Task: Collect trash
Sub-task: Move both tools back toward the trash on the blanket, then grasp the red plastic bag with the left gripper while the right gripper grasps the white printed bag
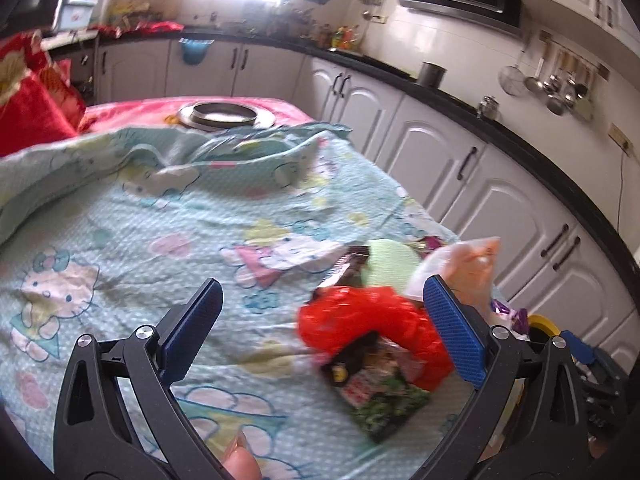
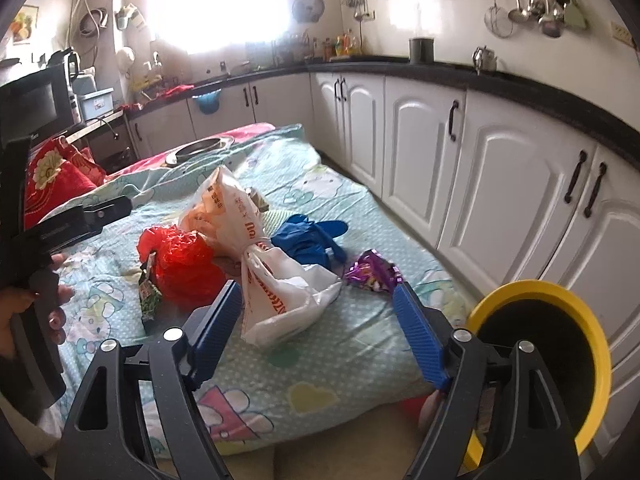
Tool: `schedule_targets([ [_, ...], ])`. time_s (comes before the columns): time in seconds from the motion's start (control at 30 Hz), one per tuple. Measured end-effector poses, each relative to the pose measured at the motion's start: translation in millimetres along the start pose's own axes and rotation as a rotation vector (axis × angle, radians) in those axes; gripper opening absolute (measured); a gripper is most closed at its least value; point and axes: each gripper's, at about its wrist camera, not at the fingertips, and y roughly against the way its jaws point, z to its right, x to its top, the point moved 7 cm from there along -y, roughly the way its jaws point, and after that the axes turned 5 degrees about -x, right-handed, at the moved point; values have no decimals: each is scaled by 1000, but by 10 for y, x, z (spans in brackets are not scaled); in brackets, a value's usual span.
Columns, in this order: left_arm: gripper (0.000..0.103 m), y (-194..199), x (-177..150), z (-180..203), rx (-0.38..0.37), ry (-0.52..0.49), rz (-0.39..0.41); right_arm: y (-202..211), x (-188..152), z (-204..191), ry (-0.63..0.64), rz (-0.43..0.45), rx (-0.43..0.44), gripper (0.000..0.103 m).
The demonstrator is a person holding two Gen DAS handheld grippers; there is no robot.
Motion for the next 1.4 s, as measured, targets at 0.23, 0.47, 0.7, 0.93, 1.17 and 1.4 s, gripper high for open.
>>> schedule_targets([
  [0.23, 92, -218, -72, -234, -76, 126, -77, -281, -23, -96, 6, -52, 17, 57],
  [0.47, 91, -431, -200, -234, -193, 224, -158, -400, -84, -90, 12, -95, 26, 38],
  [0.7, 73, -497, -243, -203, -264, 277, -182, -357, -154, -93, 17, -107, 47, 25],
  [0.93, 41, -519, -289, -188, -306, 308, -218, -293, -190, -149, 26, -112, 72, 20],
  [1.17, 6, -433, -277, -106, -326, 269, -212, -239, -206, -166, 24, -112, 82, 16],
  [1.4, 3, -263, -152, -25, -344, 239, -159, -171, -198, -159, 15, -93, 91, 13],
])
